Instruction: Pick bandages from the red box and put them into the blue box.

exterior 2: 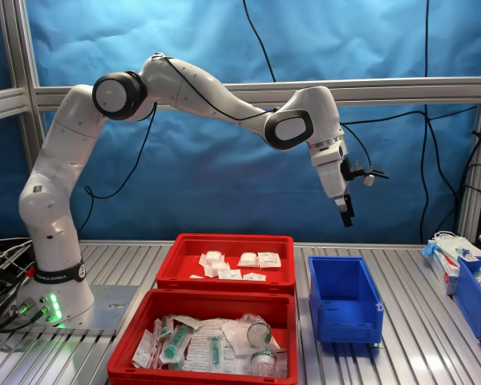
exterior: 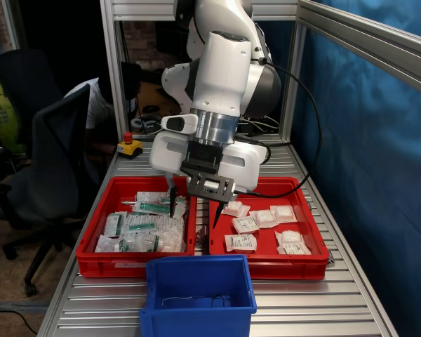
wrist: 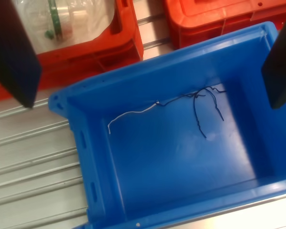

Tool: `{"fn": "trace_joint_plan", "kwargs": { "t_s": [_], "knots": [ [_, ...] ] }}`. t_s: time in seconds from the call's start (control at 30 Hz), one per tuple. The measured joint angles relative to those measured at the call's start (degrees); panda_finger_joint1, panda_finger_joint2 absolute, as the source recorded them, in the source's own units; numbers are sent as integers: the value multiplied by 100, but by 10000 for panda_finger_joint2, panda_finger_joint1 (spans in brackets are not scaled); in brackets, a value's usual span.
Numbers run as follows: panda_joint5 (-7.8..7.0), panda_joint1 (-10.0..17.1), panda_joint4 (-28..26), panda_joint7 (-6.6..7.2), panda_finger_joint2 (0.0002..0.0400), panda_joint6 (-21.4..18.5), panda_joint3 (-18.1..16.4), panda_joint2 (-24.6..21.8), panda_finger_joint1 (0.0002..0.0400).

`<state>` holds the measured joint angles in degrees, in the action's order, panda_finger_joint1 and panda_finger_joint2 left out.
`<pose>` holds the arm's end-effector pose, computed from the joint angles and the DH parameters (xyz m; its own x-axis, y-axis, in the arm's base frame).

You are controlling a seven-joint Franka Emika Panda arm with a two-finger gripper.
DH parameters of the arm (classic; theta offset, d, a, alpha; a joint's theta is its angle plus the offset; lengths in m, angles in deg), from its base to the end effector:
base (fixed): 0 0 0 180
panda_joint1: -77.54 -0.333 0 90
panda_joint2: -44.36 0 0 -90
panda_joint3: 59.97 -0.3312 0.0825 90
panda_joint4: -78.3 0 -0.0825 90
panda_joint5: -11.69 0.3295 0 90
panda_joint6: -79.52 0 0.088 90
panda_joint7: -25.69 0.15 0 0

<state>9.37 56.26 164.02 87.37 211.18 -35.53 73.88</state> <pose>0.6921 0.0126 0.4215 0.4590 -0.8134 0.3573 -0.8291 -0.5367 -0.1567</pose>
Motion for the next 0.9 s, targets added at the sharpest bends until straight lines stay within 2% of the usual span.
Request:
{"fn": "trace_joint_plan", "kwargs": {
  "t_s": [0.03, 0.27, 0.53, 0.9],
  "knots": [
    [0, 394, -221, 0, 400, -2, -498, 15, 400],
    [0, 981, -648, 0, 400, -2, -1137, 14, 400],
    [0, 1244, -803, 0, 400, -2, -1358, 14, 400],
    [0, 1374, -865, 0, 400, -2, -1472, 14, 400]
  ]
}}
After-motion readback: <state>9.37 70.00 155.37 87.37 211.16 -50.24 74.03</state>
